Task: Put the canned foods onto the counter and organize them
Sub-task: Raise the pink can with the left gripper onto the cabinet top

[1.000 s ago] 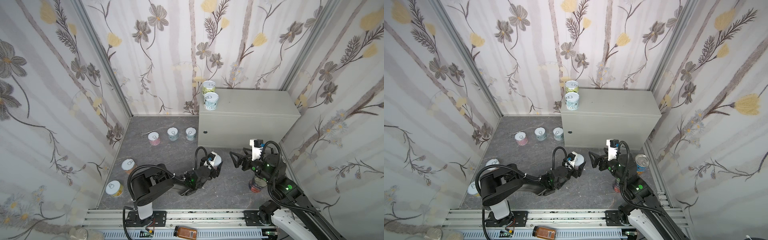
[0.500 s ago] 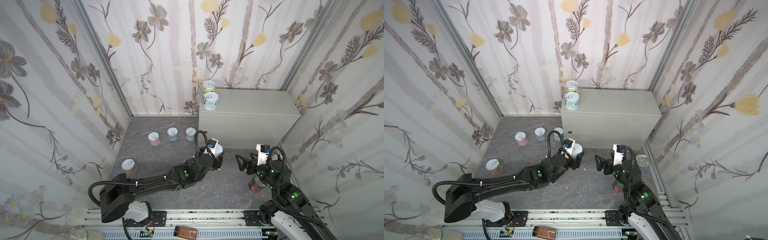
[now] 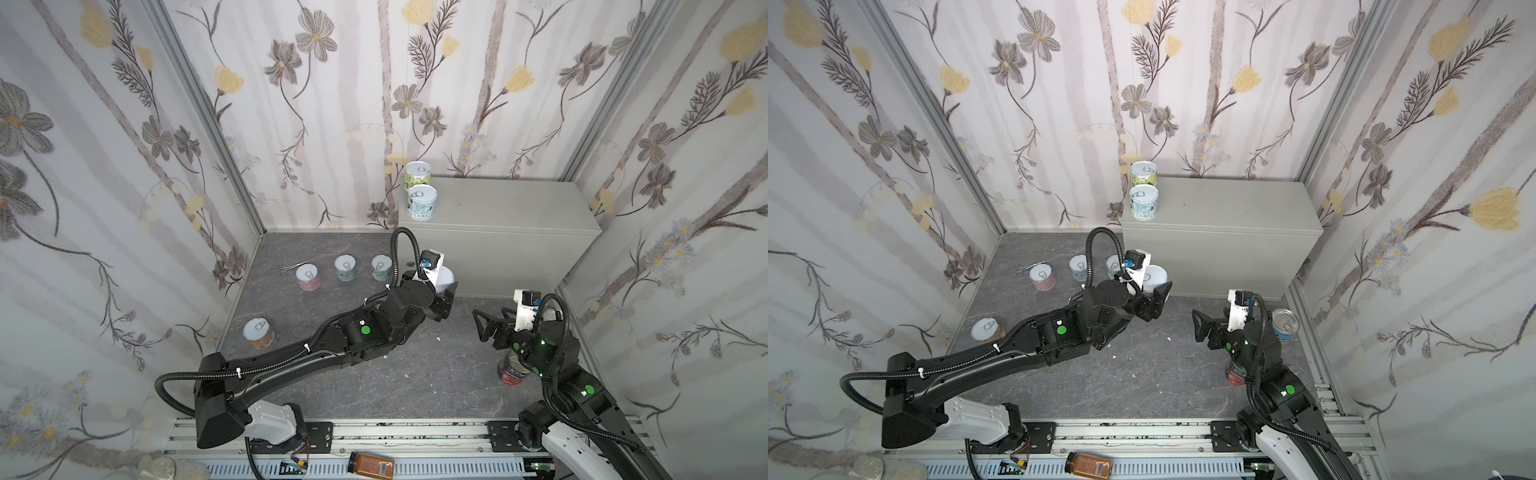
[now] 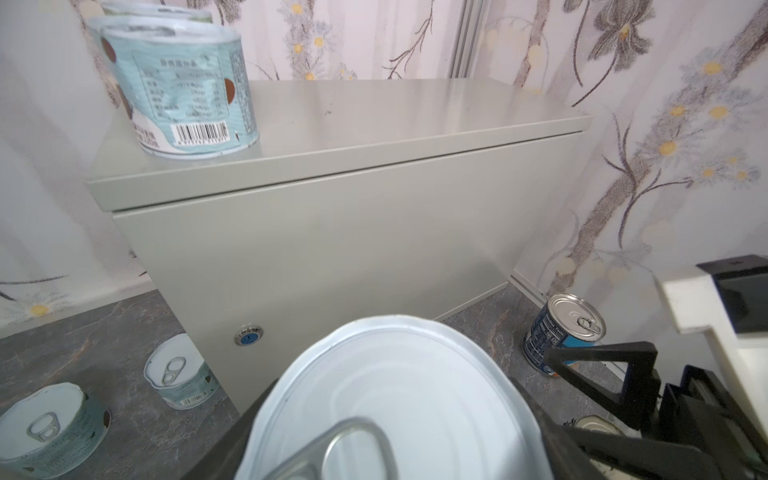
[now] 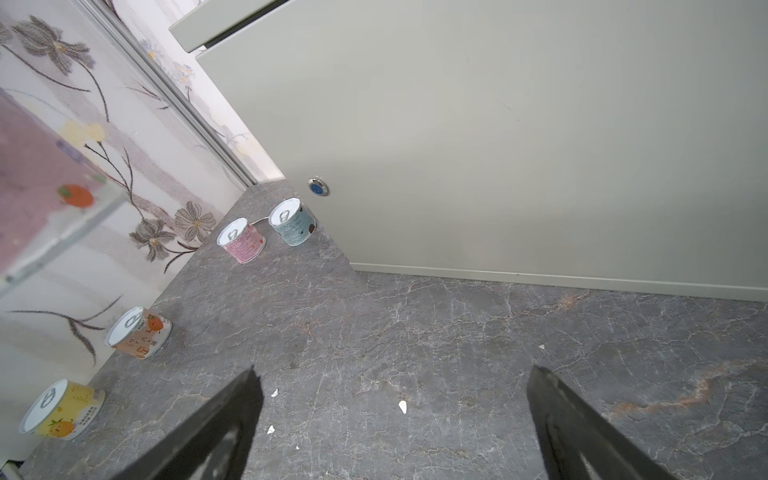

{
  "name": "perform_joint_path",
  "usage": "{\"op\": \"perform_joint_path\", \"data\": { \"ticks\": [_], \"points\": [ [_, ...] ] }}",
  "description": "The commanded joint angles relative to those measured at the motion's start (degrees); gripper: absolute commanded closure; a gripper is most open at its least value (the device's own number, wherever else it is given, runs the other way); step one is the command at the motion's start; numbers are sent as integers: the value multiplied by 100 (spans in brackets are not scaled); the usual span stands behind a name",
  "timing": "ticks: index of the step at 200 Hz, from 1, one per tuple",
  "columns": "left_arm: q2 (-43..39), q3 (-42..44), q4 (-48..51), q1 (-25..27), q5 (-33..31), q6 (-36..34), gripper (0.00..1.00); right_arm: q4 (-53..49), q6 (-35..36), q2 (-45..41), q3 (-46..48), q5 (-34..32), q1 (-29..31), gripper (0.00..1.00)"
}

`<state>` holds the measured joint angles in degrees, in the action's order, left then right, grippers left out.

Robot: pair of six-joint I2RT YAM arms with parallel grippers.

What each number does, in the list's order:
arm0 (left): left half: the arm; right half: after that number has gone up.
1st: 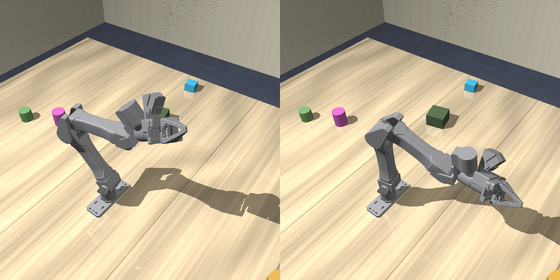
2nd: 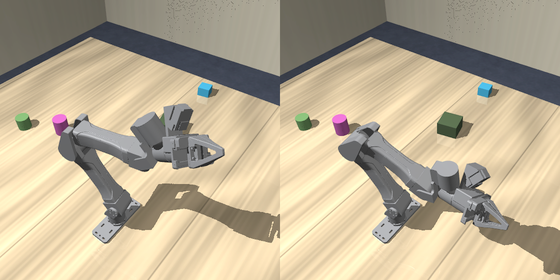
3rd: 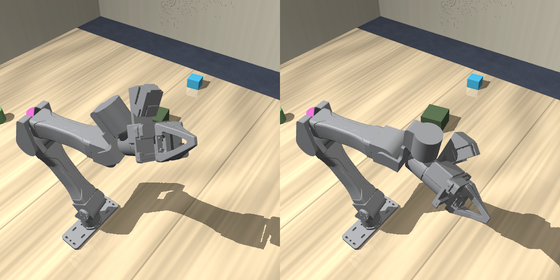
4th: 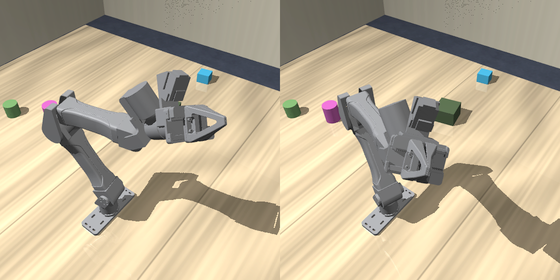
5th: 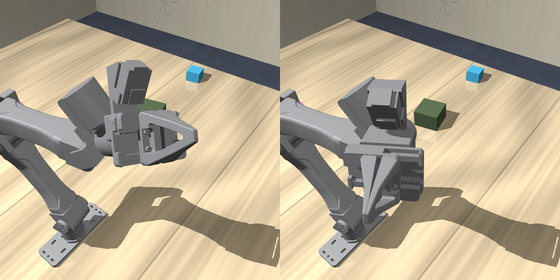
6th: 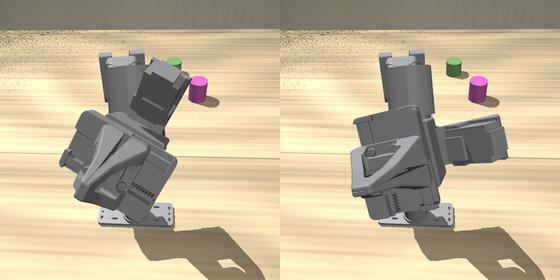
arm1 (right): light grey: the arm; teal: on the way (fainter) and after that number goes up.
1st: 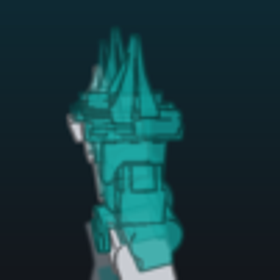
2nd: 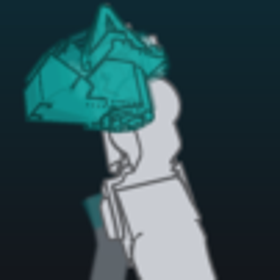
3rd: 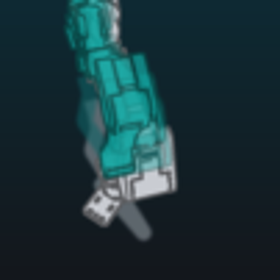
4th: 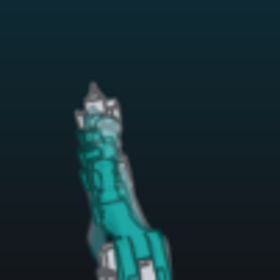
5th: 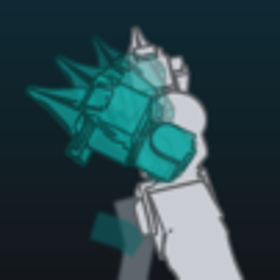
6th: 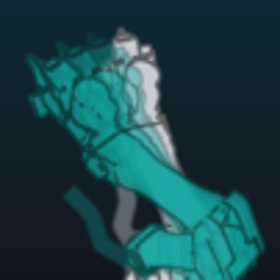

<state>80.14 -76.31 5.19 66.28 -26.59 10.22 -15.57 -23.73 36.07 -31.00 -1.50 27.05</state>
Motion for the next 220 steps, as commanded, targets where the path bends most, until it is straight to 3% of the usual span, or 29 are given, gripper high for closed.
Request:
{"op": "perform_joint_path", "data": {
  "ticks": [1,86,163,220],
  "points": [
    [211,-570,-38,3,-128,-308,30,107,-10,57,37,-74,10,0],
    [1818,-3061,569,-14,-129,-1020,30,116,-26,64,68,-70,11,0],
    [3702,-5974,1243,-291,243,-1426,30,175,-20,5,103,131,11,0],
    [4539,-6964,1234,-687,391,-1461,31,330,-27,132,167,441,12,0]
  ]
}}
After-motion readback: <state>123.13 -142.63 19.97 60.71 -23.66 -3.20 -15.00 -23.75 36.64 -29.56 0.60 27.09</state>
